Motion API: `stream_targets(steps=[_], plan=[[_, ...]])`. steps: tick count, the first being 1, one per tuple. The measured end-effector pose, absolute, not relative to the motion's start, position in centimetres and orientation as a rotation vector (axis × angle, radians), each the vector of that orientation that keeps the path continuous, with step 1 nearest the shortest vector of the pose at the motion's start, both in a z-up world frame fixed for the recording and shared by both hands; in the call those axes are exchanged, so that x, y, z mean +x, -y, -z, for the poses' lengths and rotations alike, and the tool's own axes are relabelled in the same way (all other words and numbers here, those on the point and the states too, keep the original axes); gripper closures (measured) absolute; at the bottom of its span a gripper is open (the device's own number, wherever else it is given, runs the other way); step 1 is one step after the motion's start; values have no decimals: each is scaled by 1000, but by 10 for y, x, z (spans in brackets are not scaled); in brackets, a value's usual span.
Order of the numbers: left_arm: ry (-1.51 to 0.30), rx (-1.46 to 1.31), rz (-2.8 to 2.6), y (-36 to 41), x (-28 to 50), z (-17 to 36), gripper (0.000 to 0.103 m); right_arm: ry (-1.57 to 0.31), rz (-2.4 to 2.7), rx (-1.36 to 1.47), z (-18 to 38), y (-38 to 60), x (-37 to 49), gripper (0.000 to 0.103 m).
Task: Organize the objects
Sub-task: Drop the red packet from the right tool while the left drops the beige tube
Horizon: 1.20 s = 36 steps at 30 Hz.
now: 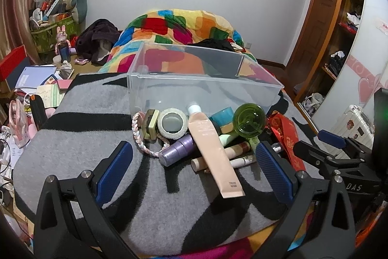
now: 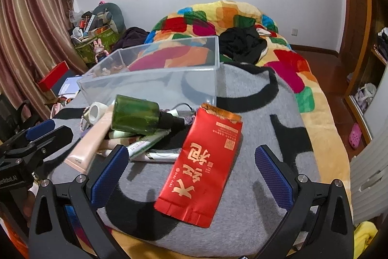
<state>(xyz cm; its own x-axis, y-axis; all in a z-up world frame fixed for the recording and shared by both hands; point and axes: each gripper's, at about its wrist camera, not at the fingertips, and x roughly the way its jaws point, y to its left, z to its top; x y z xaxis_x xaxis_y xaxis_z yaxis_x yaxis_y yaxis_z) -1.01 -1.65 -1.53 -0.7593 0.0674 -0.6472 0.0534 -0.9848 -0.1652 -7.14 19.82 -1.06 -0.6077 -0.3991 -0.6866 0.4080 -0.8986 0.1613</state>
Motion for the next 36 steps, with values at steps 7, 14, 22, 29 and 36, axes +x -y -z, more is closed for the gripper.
stream_targets(steps=[7, 14, 22, 29, 36], plan=[[272, -1173, -2884, 17, -32, 24, 19, 34, 2510, 1095, 21, -211, -87, 0], [263, -1260, -2794, 8, -54, 37, 31, 33, 2541, 1131, 29, -214, -107, 4], [165, -1251, -2848, -1, -51, 43, 45, 28, 2547, 1190, 38, -205, -128, 23], [39, -1257, -2875, -7, -61, 46, 59, 19, 2537, 1215, 45, -206, -131, 50], [12, -1217, -2895, -5, -57, 45, 72, 2, 2541, 1174, 44, -208, -125, 50]])
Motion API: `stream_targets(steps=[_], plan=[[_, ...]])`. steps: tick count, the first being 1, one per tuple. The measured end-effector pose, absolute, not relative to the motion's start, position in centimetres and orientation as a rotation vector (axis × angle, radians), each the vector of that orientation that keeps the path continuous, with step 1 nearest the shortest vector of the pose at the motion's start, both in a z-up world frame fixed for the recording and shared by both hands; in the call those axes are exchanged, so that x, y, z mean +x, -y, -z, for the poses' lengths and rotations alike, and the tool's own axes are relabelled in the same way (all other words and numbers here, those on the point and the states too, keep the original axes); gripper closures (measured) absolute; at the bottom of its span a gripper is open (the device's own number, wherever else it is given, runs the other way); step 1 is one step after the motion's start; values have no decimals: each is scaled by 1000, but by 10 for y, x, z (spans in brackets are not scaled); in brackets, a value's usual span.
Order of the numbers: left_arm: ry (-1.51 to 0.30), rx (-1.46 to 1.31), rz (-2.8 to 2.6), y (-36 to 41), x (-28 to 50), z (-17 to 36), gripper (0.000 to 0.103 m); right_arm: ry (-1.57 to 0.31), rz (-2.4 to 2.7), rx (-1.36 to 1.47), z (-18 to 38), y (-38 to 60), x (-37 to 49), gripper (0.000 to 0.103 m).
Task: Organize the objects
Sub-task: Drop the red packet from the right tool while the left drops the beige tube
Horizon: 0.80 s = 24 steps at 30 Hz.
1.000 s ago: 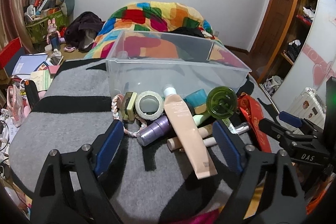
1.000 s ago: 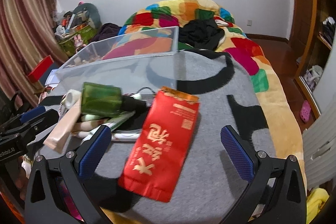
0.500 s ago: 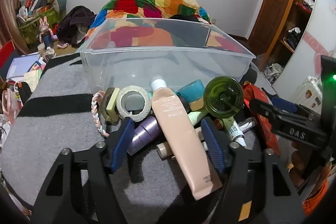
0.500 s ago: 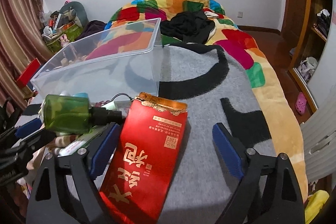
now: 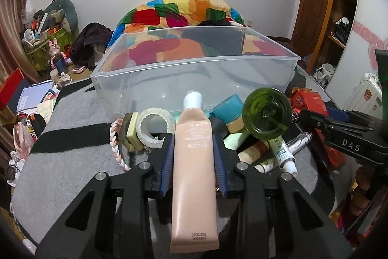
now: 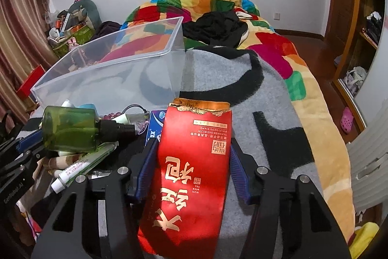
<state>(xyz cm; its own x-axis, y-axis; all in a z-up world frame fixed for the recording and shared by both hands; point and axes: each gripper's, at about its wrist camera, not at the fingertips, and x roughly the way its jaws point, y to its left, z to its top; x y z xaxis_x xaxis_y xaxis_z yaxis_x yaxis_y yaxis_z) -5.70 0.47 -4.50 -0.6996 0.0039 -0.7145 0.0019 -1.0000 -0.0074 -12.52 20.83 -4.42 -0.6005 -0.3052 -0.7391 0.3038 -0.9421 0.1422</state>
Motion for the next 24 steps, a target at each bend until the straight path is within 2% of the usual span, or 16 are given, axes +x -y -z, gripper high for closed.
stream_targets(steps=[14, 24], plan=[[149, -1056, -2925, 21, -37, 3, 72, -17, 2557, 981, -4, -209, -105, 50], [169, -1085, -2915, 43, -75, -13, 72, -91, 2515, 889, -36, -181, -129, 50]])
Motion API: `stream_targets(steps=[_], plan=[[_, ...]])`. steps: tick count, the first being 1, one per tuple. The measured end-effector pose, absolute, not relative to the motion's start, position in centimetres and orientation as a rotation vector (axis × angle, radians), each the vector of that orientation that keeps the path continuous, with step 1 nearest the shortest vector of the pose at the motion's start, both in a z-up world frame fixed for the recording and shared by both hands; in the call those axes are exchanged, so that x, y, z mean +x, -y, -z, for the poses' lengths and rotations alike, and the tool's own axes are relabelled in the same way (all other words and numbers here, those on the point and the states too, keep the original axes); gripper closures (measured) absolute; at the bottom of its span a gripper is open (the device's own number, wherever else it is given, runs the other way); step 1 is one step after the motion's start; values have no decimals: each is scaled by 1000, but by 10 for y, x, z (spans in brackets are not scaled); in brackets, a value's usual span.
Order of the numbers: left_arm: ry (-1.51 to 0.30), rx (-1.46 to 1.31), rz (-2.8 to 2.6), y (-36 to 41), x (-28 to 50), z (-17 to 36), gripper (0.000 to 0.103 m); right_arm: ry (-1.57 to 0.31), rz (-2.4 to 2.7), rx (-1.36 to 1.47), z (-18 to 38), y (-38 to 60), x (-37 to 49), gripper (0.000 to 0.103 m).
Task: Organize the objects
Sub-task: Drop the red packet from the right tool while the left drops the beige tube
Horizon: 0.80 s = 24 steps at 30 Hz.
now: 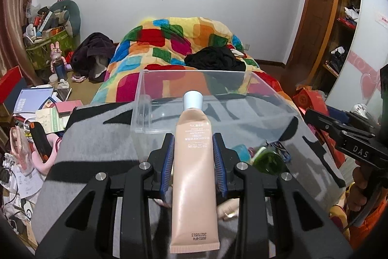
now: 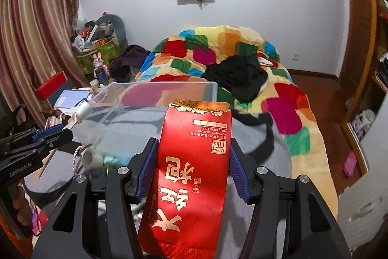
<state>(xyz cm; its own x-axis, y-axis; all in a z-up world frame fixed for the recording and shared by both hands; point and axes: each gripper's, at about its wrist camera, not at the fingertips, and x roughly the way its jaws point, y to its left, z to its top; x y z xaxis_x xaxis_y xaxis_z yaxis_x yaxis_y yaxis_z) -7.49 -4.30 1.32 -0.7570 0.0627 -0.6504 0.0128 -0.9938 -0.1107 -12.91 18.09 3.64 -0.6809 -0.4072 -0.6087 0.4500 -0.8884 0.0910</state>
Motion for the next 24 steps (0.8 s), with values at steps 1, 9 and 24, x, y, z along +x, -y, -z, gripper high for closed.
stream_targets(steps=[1, 9, 24], plan=[[170, -1100, -2909, 45, -80, -13, 72, -96, 2505, 900, -37, -177, -135, 50], [158, -1226, -2815, 52, -118, -10, 72, -147, 2370, 1007, -30, -144, -173, 50], [136, -1211, -2794, 49, -118, -19, 72, -188, 2261, 1069, -23, -124, -185, 50]])
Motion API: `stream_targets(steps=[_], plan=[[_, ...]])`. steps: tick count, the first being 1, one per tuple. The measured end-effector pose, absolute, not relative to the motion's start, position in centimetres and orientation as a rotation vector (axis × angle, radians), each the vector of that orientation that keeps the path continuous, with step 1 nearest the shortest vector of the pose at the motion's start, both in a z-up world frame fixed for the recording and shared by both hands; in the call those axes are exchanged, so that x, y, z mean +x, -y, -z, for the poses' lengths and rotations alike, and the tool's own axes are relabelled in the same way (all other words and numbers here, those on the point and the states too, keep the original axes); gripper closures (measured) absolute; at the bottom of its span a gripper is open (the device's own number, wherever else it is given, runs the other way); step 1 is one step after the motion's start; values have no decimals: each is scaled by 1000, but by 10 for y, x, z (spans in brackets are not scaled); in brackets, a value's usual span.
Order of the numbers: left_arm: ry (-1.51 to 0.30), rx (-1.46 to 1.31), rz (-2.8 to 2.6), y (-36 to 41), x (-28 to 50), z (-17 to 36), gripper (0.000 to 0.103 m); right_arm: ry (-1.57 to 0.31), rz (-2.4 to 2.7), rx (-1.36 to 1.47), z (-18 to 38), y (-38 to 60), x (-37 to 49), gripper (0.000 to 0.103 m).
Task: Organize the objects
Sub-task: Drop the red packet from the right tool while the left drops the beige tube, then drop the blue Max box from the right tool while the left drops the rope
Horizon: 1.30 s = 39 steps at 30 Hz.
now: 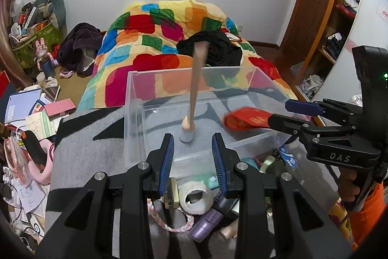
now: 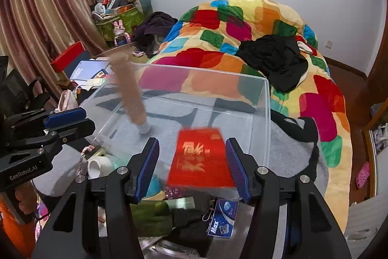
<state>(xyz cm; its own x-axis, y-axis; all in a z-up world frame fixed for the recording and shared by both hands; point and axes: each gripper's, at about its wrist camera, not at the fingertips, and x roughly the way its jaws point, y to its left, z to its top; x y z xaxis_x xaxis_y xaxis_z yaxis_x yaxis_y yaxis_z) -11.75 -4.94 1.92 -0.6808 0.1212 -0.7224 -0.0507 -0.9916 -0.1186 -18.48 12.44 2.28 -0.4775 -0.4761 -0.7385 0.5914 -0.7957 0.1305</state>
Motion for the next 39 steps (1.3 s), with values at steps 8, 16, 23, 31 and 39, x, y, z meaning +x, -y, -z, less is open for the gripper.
stream_targets(steps=[8, 16, 23, 31, 39], plan=[[86, -1161, -2822, 44, -91, -24, 67, -175, 2279, 973, -39, -137, -155, 41], [100, -1209, -2811, 42, -71, -3, 65, -199, 2325, 925, -32, -151, -119, 32], [106, -1266, -2833, 49, -56, 21, 50, -121, 2372, 1079, 5, -180, -128, 32], [189, -1425, -2829, 82, -57, 50, 49, -57, 2351, 1234, 40, -194, -150, 32], [223, -1463, -2787, 88, -83, 60, 68, -123, 2351, 1249, 49, -180, -150, 49]])
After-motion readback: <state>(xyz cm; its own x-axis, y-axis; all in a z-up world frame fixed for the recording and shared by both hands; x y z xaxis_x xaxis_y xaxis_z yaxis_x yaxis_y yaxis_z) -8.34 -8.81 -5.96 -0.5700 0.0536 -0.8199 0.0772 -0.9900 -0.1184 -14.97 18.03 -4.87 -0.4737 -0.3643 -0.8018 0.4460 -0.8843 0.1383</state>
